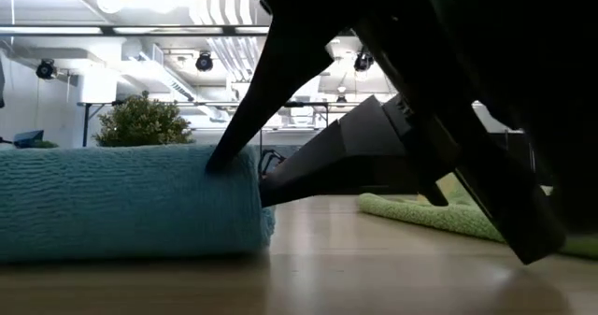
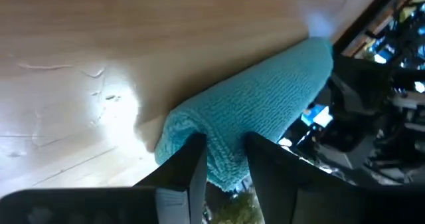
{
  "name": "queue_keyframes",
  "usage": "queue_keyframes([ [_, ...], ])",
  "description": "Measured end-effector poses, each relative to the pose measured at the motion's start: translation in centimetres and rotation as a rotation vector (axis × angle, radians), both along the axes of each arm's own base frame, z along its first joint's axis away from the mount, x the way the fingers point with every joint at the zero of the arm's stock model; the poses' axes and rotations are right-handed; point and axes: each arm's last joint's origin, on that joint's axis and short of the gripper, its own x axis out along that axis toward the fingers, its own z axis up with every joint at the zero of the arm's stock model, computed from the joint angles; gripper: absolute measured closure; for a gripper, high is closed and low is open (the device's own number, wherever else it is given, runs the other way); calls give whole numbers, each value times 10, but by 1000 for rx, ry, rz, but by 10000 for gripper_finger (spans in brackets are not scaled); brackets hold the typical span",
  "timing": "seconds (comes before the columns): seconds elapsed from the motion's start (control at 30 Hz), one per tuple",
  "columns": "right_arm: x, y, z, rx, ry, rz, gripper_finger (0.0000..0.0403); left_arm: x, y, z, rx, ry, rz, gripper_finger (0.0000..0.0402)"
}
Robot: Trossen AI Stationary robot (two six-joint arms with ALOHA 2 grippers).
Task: Roll microfiber towels into tight, uniform cylinder then place into a basket
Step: Roll the blue microfiber towel
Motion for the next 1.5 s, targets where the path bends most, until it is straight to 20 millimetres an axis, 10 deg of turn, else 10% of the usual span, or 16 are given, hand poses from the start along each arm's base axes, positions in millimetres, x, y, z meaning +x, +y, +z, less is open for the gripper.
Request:
queue_keyframes([
  [0.47,8,4,4,181,-45,18,307,5,2,1,-22,4,19,394],
  [0.77,12,-9,7,460,-75,-183,386,5,2,1,-36,11,24,394],
  [1.5,14,-124,32,1630,229,-477,394,7,-3,6,63,-50,-86,394],
])
